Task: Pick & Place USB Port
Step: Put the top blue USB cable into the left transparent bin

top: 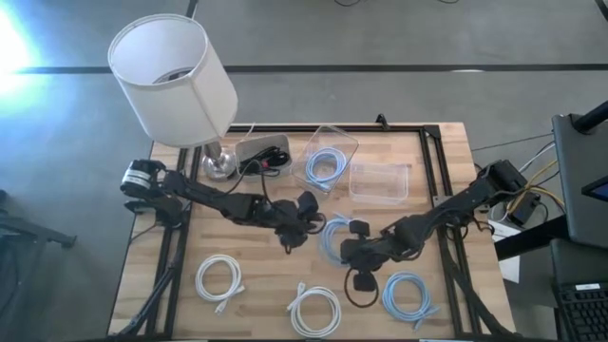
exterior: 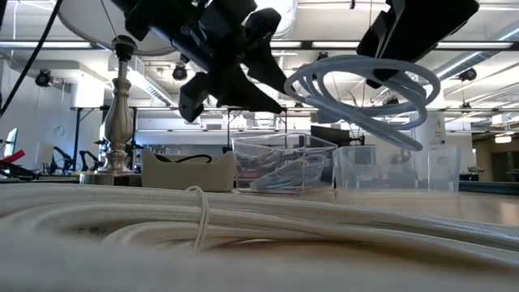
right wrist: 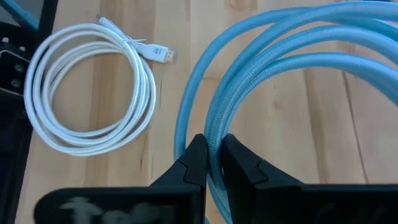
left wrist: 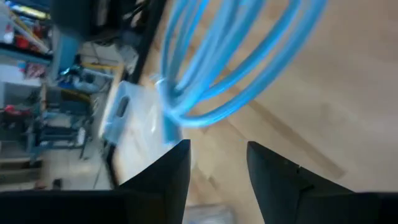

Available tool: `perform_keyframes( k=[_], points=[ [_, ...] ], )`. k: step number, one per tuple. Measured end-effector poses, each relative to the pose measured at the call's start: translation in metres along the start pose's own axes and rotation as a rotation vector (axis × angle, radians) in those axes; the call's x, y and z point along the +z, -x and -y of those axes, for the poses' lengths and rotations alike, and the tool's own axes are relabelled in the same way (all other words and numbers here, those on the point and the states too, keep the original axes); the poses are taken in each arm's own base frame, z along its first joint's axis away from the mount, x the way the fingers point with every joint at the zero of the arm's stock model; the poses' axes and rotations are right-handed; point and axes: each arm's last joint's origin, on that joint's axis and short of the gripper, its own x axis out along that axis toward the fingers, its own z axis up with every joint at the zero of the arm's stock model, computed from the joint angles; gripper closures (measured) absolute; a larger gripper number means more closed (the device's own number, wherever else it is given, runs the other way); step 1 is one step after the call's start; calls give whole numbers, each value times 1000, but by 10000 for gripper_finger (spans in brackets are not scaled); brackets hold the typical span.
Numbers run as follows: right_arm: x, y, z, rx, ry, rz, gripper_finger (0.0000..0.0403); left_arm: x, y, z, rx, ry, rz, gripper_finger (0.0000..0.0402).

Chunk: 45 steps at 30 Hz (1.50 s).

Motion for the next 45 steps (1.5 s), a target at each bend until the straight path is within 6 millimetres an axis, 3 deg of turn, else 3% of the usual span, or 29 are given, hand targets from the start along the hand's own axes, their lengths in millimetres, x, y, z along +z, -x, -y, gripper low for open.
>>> perform_keyframes(
  k=[10, 29, 33, 41, 45],
  points=[
    [4, 0, -2, 34, 28, 36, 379, 11, 1, -3, -16, 25, 175, 241],
    [15, 1, -7, 75, 175, 148, 378, 28, 6, 0, -3, -24, 307, 243],
    [14, 1, -7, 73, 173, 143, 374, 28, 6, 0, -7, 3, 306, 270],
    [14, 1, -6, 65, 104, 140, 320, 27, 5, 1, -20, 23, 294, 374],
    [14, 1, -6, 62, 105, 138, 296, 26, 5, 2, -35, 37, 285, 378]
  ],
)
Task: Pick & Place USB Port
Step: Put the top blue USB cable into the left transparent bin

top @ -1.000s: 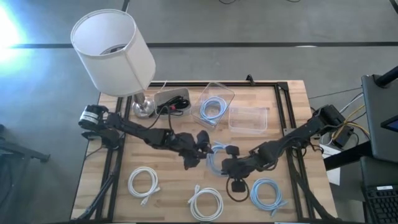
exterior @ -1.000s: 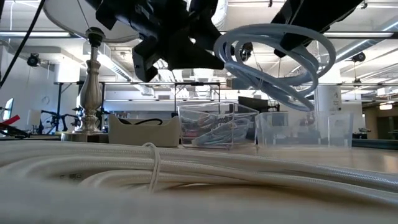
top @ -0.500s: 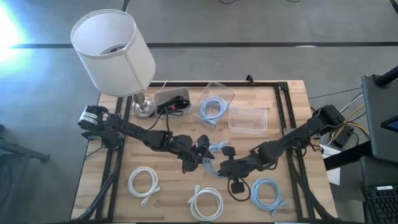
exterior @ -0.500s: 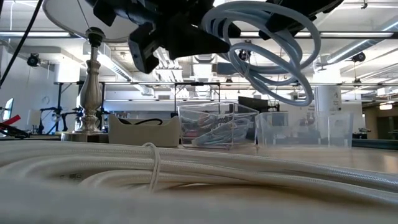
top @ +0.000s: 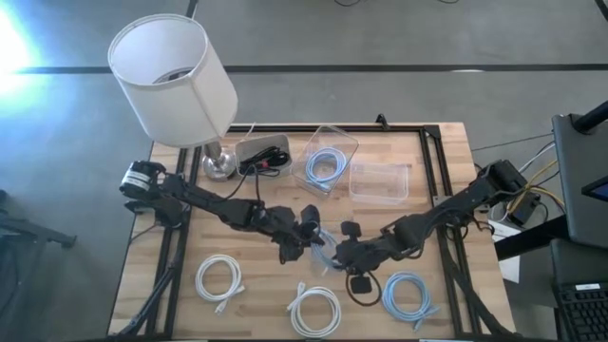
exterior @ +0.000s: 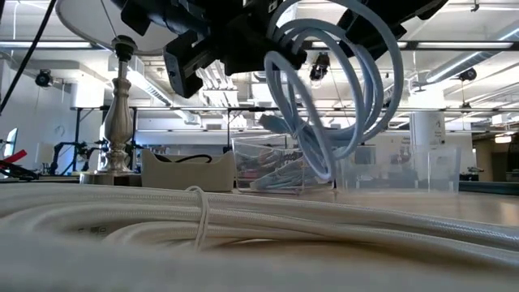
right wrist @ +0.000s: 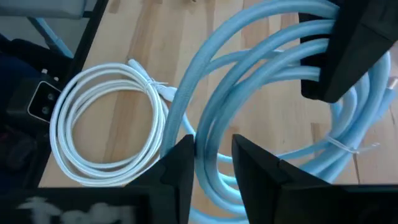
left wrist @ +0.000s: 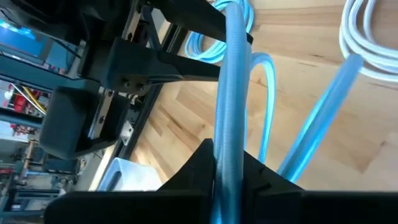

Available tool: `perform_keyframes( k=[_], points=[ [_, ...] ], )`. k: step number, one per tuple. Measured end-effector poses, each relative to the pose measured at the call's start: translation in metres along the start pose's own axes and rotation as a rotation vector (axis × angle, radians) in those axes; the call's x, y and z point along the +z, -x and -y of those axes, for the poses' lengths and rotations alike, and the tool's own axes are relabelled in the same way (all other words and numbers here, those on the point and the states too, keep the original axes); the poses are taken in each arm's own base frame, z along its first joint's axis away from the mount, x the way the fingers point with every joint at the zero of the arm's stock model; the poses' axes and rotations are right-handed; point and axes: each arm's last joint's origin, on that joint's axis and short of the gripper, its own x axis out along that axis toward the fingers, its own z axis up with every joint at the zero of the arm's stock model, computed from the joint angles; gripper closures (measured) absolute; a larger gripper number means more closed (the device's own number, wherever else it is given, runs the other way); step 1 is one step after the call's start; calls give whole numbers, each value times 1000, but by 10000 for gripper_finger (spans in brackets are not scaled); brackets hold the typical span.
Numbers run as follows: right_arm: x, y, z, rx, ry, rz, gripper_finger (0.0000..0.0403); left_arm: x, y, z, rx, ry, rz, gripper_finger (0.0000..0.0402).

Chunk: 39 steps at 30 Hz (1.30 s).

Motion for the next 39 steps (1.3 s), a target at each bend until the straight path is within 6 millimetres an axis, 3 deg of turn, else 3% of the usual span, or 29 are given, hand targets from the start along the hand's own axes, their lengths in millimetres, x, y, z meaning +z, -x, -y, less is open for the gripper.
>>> perform_keyframes(
  k=[9, 16, 29, 34, 39],
  points=[
    [-8, 4, 5, -82, -48, -77, 268, -3, 0, 4, -33, 113, -37, 372],
    [-21, 20, 4, -180, -184, -156, 260, 5, 14, -8, 46, 187, -46, 377],
    [-31, 31, -19, -172, -185, -149, 258, 18, 60, -48, 443, 394, -141, 377],
    [-31, 31, -19, -174, -186, -148, 259, 9, 57, -61, 674, 522, -194, 369],
    [-31, 31, -18, -174, -187, -147, 264, -15, 42, -68, 842, 592, -281, 379]
  ],
)
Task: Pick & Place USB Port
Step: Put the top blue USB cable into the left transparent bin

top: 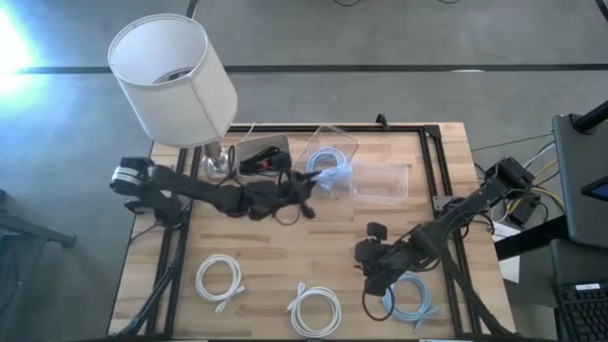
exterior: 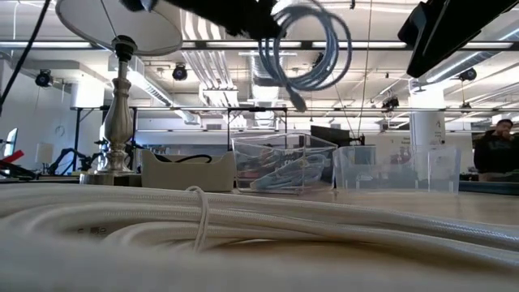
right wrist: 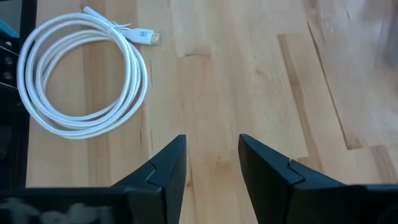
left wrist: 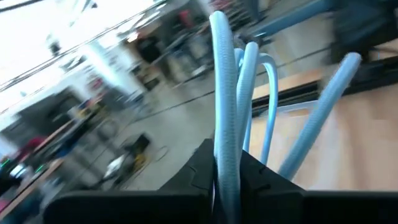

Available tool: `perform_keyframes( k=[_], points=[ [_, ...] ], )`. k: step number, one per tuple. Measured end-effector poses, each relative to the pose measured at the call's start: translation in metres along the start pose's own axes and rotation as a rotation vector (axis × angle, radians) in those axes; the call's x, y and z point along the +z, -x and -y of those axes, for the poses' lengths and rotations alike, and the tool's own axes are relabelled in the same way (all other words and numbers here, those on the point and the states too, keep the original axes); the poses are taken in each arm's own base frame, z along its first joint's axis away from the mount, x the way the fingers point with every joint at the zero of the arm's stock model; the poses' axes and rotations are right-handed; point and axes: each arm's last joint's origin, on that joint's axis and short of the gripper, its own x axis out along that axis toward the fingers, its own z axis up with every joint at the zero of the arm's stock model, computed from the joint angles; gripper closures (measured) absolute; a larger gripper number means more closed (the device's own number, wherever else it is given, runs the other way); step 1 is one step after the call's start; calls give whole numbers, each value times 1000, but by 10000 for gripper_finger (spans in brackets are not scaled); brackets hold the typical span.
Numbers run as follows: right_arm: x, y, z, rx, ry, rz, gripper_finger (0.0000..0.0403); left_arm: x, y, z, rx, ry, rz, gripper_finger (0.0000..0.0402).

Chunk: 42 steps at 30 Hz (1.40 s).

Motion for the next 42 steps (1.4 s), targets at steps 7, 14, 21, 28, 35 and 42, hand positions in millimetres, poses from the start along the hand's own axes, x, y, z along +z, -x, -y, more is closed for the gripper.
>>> perform_keyframes(
  k=[7, 14, 21, 28, 35, 42],
  points=[
    [0, 0, 0, 0, 3, 0, 262, -36, -39, -3, 172, 50, -85, 371],
    [0, 0, 0, -1, 4, -1, 265, -77, -71, -5, 251, 96, -150, 376],
    [0, 0, 0, -1, 4, -1, 262, -108, -89, 4, 233, 56, -214, 341],
    [0, 0, 0, 0, 5, -1, 268, -116, -99, 10, 236, 52, -235, 319],
    [0, 0, 0, -1, 15, -2, 268, -109, -97, 13, 148, 37, -207, 307],
    [0, 0, 0, 0, 15, -3, 268, -98, -94, 6, 154, 24, -187, 280]
  ],
)
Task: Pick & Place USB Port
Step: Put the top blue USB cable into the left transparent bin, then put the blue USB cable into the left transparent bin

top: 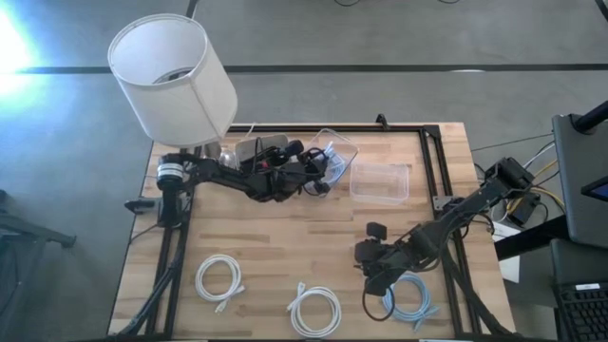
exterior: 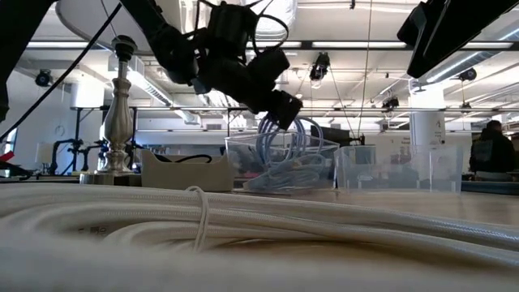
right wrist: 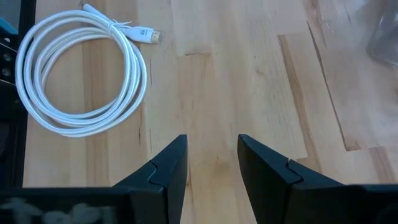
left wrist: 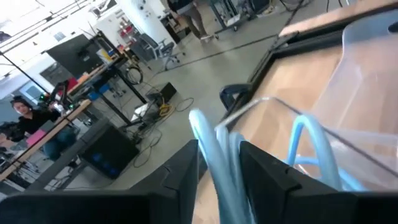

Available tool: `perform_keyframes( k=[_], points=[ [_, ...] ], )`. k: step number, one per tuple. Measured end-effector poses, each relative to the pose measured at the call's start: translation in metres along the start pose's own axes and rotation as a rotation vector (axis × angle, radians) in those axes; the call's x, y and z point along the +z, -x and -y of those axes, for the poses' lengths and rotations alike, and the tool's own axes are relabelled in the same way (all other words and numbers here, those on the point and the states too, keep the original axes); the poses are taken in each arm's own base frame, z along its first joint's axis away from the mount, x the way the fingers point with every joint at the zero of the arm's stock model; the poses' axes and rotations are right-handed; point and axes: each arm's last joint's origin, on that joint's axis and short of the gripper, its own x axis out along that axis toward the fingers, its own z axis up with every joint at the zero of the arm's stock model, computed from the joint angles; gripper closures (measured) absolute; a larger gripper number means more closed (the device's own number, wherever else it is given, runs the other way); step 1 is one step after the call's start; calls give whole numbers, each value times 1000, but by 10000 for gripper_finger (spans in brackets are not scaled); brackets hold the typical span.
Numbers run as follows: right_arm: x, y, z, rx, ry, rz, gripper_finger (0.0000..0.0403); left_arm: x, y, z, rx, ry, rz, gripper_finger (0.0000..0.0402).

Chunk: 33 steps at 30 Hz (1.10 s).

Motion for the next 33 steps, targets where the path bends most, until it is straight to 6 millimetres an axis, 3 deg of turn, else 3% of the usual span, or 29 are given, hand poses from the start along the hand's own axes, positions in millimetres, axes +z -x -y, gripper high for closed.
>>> perform_keyframes(
  k=[12, 22, 29, 33],
  points=[
    [0, 0, 0, 0, 0, -1, 268, 27, 10, 11, -27, -52, 68, 233],
    [0, 0, 0, 0, -7, -2, 268, 69, 26, 20, -84, -66, 108, 216],
    [-7, 0, -3, 22, -158, -38, 268, 90, 35, 14, -154, -54, 14, 217],
    [-19, 0, -9, 26, -230, -68, 268, 93, 44, 6, -269, -15, -40, 221]
  ],
)
